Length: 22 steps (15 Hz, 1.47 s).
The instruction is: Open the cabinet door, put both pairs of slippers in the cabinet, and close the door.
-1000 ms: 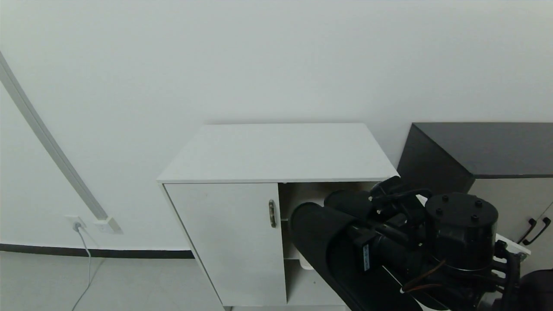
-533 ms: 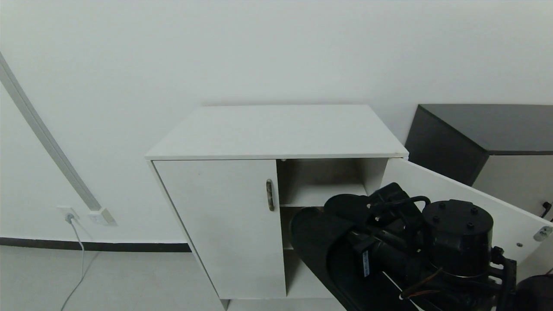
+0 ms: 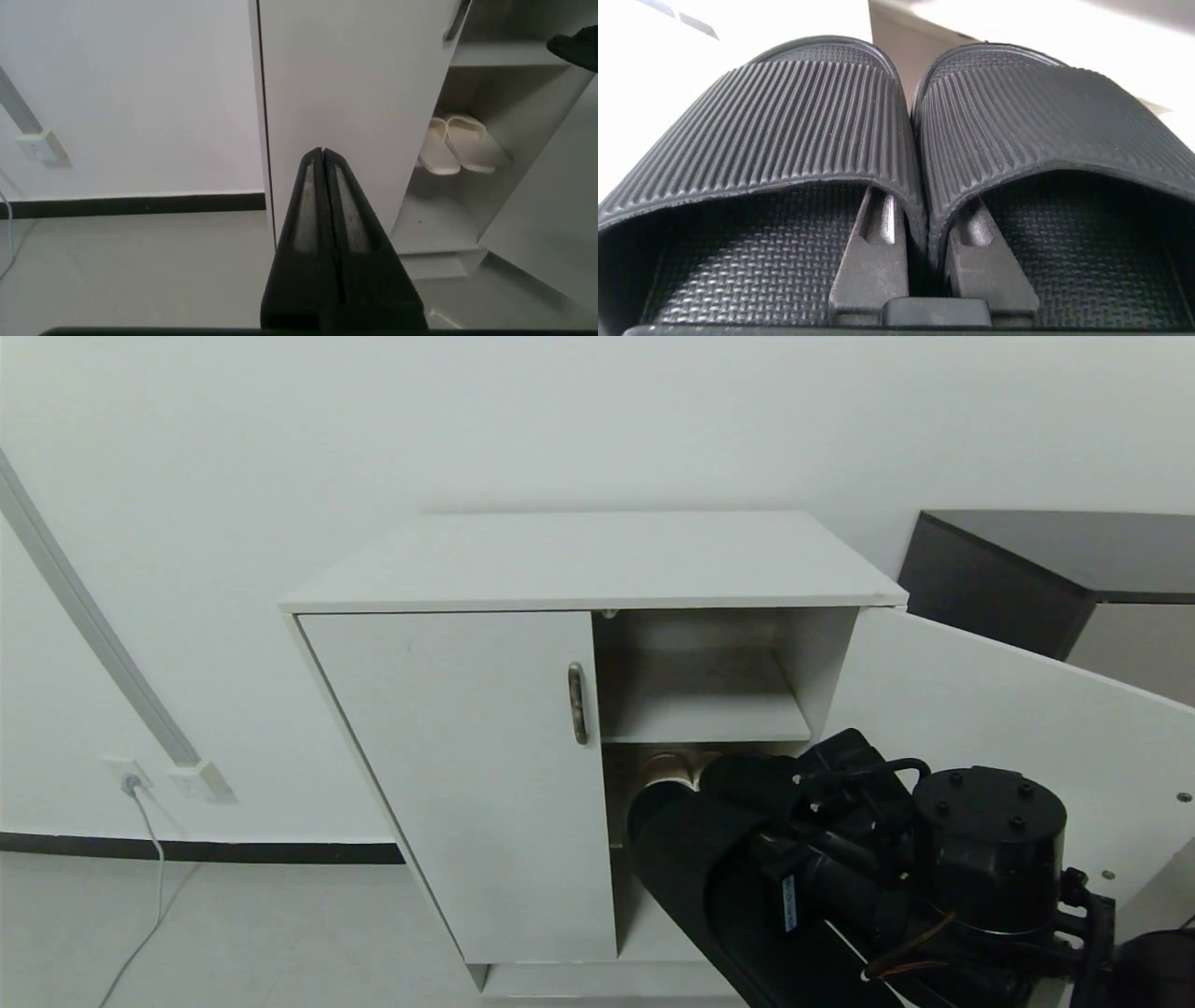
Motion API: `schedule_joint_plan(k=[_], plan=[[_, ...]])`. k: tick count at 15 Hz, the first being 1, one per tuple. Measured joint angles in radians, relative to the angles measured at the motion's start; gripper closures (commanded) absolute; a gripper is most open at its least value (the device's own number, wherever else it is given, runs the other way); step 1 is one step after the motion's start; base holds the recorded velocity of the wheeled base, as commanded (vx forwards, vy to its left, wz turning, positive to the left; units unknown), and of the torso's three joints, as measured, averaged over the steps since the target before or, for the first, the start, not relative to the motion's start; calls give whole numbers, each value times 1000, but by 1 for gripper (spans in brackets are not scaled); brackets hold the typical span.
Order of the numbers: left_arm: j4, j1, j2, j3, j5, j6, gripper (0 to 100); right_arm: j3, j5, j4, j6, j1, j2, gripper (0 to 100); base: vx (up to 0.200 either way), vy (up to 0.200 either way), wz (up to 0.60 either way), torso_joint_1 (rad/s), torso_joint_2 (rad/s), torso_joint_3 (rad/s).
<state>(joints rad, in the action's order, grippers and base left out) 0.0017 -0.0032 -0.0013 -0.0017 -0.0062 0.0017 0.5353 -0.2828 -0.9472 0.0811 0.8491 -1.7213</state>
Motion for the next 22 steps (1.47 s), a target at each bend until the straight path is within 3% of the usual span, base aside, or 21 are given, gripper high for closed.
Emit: schedule_joint_plan(k=[11, 22], plan=[[1, 0, 0, 0, 0, 0, 100, -1, -1, -3, 1, -3, 0, 100, 0, 0, 0, -75, 439, 359], [0, 0, 0, 0, 0, 3, 100, -9, 34, -4, 3, -2, -9, 100, 0, 0, -109, 0, 32, 32]])
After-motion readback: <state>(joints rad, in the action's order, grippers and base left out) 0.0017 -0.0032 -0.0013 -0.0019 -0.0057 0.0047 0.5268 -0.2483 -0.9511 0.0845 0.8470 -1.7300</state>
